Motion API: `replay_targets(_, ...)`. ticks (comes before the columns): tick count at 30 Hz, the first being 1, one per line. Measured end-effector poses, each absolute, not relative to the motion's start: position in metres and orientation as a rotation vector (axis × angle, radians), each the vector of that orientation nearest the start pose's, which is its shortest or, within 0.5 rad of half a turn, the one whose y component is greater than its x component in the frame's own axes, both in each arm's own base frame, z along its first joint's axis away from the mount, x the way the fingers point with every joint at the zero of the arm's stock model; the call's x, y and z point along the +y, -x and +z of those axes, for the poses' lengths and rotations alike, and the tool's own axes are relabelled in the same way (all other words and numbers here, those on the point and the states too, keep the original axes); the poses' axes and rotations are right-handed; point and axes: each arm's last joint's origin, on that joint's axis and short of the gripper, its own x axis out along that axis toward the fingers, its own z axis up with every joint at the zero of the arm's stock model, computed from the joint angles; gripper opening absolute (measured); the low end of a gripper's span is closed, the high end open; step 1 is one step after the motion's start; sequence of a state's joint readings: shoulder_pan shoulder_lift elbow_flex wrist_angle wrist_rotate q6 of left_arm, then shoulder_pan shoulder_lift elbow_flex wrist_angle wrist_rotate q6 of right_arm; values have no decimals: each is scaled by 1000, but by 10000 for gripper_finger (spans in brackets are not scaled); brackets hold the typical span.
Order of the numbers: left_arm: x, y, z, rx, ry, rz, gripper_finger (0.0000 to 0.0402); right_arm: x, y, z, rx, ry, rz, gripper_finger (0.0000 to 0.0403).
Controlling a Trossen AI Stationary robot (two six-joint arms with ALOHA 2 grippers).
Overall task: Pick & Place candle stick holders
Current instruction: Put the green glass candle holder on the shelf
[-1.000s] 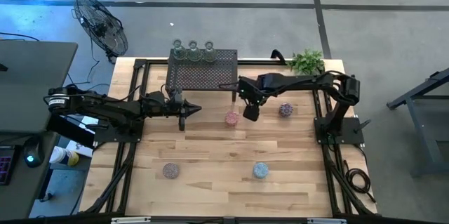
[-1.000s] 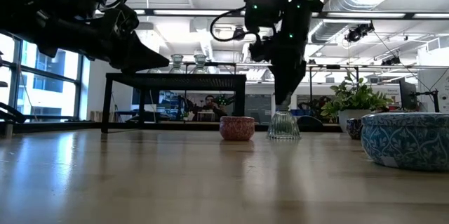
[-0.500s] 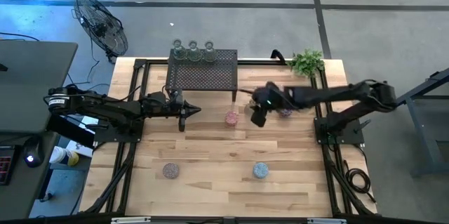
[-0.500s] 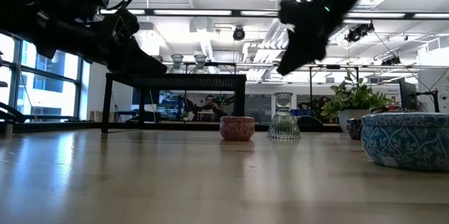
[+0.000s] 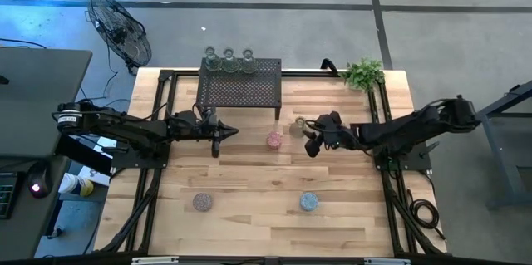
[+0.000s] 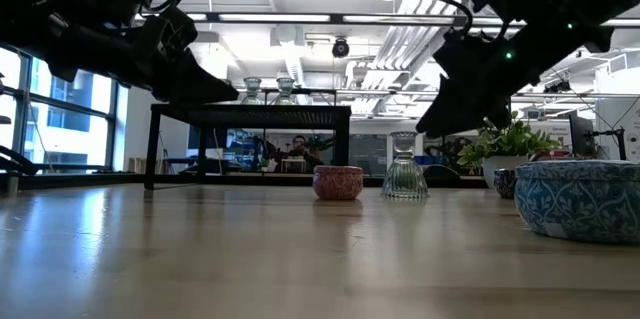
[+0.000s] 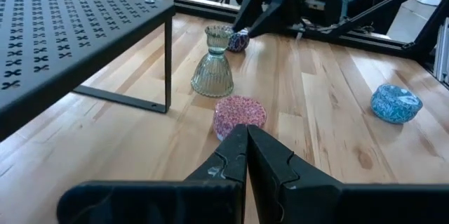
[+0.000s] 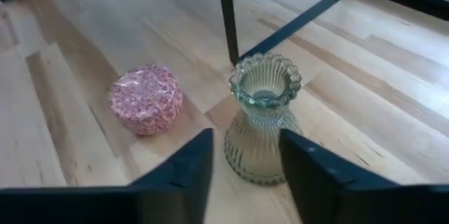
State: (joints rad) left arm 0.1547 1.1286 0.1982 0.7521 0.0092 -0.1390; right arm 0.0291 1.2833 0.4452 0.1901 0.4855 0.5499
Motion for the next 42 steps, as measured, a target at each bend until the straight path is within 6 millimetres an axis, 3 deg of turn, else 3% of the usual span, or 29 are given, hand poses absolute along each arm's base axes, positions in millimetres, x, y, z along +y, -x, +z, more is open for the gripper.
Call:
replay_targets(6, 30, -194, 164, 168, 153, 158, 5, -14, -235, 149, 476, -342, -639, 260)
replay_targets(11, 30, -194, 164, 167, 153, 159, 5, -23, -247, 136, 461, -299, -635, 285)
replay_targets(18, 30, -194, 164, 168, 153, 159, 5, -32, -257, 128, 398, -254, -645, 262)
replay_targets(25, 30, -194, 163, 179, 154, 160, 5, -33, -259, 130, 379, -244, -647, 163)
replay_targets(29, 30, -194, 163, 180, 154, 160, 5, -32, -259, 134, 362, -251, -622, 156)
replay_targets(35, 30, -194, 163, 183, 154, 159, 5, -28, -250, 176, 264, -286, -556, 156)
replay_targets(42, 30, -194, 163, 178, 154, 159, 5, -50, -238, 270, 282, -234, -727, 156)
